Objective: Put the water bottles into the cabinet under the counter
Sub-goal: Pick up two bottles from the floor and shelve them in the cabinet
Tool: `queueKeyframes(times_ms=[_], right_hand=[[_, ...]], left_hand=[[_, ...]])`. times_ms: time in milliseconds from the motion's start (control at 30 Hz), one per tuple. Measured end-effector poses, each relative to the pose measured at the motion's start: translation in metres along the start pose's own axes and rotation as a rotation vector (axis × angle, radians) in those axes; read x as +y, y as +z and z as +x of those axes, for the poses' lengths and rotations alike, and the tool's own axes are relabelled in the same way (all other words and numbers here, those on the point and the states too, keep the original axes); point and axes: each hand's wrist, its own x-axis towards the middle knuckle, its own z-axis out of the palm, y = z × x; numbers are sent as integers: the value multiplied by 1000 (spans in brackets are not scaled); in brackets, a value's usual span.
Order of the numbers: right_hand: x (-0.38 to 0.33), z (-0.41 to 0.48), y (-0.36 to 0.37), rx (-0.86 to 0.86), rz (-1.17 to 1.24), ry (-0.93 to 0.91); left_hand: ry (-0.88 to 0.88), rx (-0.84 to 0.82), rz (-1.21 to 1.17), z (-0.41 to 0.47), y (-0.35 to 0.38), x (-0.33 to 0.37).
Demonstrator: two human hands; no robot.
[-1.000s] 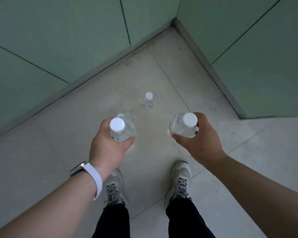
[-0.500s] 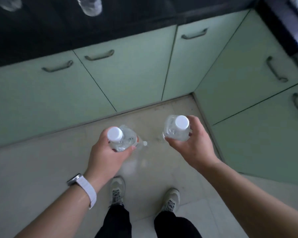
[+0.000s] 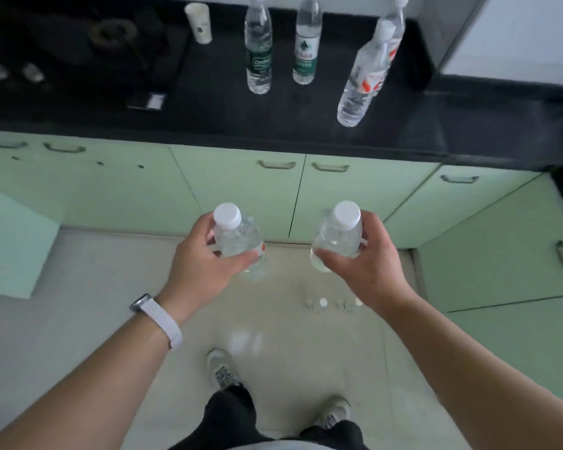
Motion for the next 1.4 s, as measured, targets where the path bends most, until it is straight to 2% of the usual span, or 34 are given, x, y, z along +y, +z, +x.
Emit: queueKeyframes(times_ms=[267, 600, 800, 1133, 1400], right_hand=[[-133, 10, 103, -122, 85, -159], [-253, 30, 211, -312, 128, -323], [-293, 54, 260, -454, 148, -387], [-347, 142, 372, -767, 214, -366], [-416, 188, 458, -1025, 201, -498]], left_hand=[[71, 70, -30, 31, -156, 12], [81, 351, -145, 44, -305, 13], [33, 531, -185, 52, -350, 9], [-129, 792, -145, 110, -401, -8], [-219, 1049, -106, 120, -440, -13]])
